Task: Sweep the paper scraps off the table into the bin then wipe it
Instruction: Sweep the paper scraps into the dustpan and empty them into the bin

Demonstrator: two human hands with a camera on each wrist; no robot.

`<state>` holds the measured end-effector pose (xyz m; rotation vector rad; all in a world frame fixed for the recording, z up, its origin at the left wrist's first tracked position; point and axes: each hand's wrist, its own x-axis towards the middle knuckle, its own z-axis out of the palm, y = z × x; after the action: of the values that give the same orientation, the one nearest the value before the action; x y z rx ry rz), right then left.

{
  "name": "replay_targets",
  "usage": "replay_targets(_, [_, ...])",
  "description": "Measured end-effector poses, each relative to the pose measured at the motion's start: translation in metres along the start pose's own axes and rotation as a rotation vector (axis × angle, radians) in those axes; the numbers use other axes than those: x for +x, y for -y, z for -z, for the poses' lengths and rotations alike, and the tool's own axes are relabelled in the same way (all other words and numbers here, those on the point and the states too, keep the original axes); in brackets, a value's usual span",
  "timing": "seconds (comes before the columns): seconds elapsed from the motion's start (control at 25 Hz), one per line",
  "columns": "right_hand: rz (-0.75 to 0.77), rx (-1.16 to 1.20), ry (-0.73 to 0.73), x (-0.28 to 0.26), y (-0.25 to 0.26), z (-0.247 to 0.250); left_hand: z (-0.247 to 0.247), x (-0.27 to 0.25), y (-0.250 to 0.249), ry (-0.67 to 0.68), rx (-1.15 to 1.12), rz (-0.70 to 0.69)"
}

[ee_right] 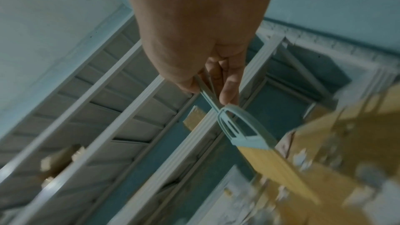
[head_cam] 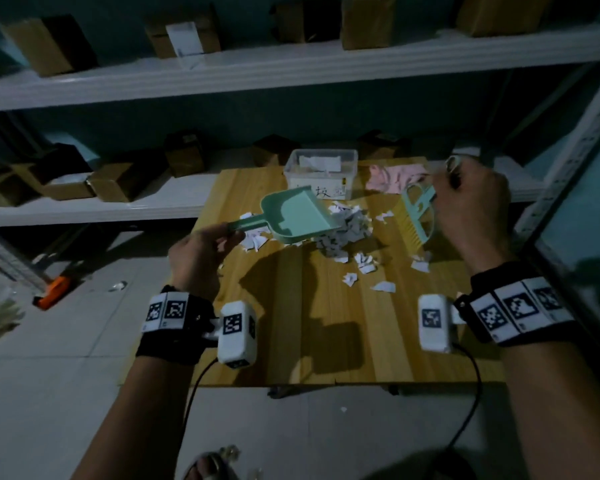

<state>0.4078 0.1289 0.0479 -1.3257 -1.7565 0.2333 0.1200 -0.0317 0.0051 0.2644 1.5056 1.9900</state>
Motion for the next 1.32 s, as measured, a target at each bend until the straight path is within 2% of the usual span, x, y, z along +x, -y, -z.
replay_targets(0.08, [0.021,-0.074,-0.034,0.004,-0.008,0.004,0.005,-0.003,-0.009,-0.031,0.015,-0.023])
replay_targets(0.28, [0.066,-0.297,0.018,0.014,-0.027,0.011,0.019,-0.008,-0.012,-0.032,0.130,-0.020])
replay_targets(0.48, [0.044,-0.345,0.093,0.006,-0.030,0.004,0.029,-0.009,-0.021,-0.011,0.225,-0.032])
replay_targets(0.8, [0.152,-0.318,0.259,-0.010,0.004,-0.018,0.021,-0.018,-0.022,0.124,0.241,0.049])
replay_targets(1.08, [0.205,-0.112,0.367,-0.037,0.046,-0.038,-0.006,-0.028,-0.005,0.203,0.272,0.113])
replay_targets(1.2, [0.305,-0.086,0.374,-0.047,0.056,-0.048,-0.015,-0.030,0.002,0.210,0.291,0.117])
replay_targets(1.32, [0.267,0.021,0.368,-0.049,0.058,-0.053,-0.021,-0.029,0.007,0.209,0.289,0.110])
